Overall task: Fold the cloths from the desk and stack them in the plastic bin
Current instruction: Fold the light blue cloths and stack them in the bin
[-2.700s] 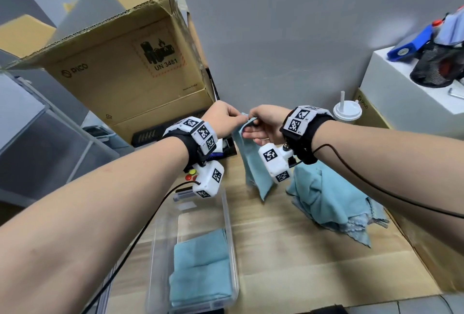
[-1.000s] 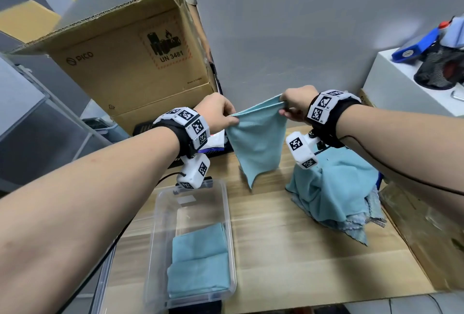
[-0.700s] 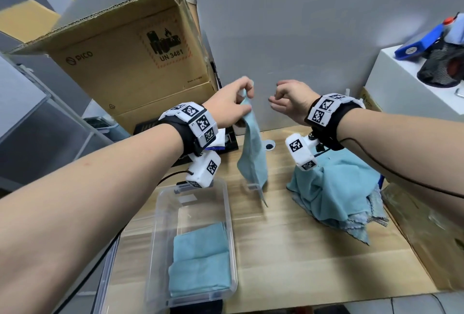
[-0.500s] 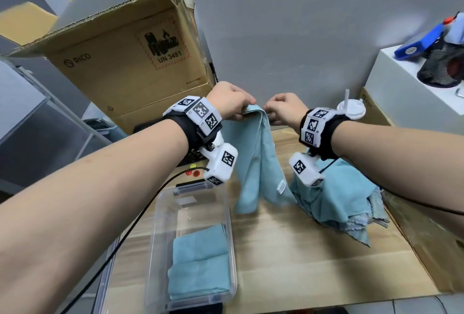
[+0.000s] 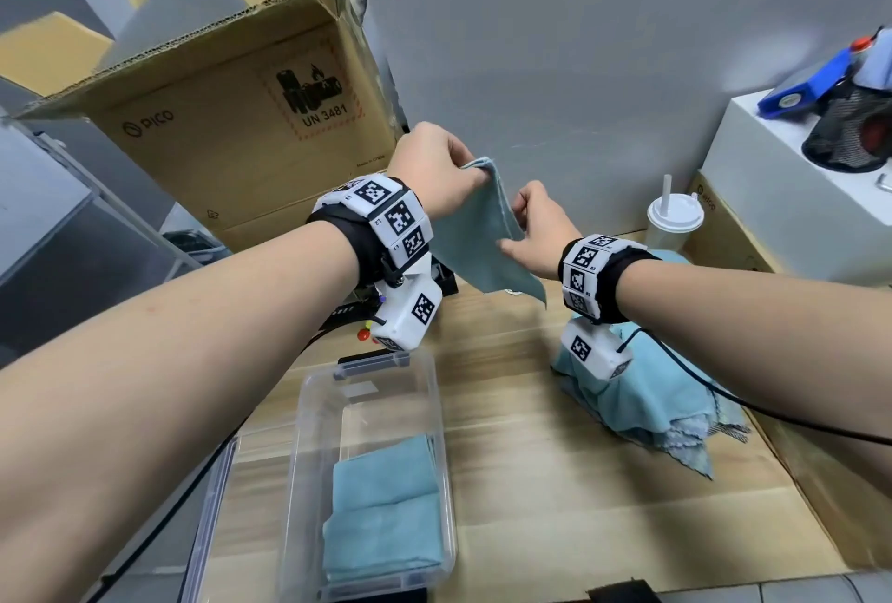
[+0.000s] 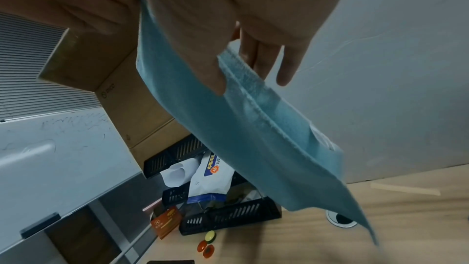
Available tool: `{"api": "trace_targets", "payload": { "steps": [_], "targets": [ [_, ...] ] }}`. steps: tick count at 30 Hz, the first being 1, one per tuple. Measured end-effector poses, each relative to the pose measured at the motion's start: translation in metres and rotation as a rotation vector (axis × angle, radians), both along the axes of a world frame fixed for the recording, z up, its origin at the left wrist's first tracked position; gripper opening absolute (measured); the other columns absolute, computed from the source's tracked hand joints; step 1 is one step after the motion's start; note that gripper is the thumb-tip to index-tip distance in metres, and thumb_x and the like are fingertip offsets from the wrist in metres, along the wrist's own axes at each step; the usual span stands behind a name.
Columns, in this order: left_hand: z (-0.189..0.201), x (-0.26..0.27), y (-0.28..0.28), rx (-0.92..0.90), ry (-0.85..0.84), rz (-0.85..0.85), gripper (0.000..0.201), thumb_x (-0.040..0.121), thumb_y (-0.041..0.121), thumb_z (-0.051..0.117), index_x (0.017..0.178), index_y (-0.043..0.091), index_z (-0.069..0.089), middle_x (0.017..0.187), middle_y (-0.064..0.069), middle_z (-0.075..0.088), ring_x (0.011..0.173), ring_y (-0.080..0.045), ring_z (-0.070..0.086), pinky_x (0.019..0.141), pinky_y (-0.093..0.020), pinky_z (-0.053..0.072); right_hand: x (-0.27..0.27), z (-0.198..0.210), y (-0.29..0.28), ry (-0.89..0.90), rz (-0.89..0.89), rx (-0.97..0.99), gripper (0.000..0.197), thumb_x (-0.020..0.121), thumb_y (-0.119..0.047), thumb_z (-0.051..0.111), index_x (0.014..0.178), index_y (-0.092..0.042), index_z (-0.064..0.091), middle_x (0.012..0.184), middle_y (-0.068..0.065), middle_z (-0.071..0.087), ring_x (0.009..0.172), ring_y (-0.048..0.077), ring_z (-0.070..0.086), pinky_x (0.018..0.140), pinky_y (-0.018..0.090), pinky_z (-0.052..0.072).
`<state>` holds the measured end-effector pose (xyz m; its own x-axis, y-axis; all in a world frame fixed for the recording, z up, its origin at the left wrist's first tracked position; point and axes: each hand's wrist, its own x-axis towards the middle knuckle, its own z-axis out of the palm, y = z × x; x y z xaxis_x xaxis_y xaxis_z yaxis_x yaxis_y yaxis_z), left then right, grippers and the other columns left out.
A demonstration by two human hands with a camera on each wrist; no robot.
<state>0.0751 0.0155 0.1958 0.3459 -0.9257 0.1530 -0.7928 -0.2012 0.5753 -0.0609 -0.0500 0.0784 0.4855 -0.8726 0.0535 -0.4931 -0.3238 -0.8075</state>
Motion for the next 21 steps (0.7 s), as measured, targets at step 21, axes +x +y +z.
{"api": "trace_targets", "payload": {
  "steps": [21],
  "targets": [
    [-0.039, 0.103, 0.037, 0.185, -0.114, 0.694, 0.021, 0.094, 0.003, 0.047, 0.104, -0.003, 0.064, 0.114, -0.022, 0.066, 0.105, -0.037, 0.062, 0.079, -0.035, 0.044, -0.029, -0.042, -0.004, 0.078, -0.072, 0.108, 0.023, 0.086, -0.025, 0.068, 0.102, -0.019, 0.053, 0.078, -0.003, 0.053, 0.073, 0.018, 0.051, 0.063, 0.026, 0.036]
  ]
}}
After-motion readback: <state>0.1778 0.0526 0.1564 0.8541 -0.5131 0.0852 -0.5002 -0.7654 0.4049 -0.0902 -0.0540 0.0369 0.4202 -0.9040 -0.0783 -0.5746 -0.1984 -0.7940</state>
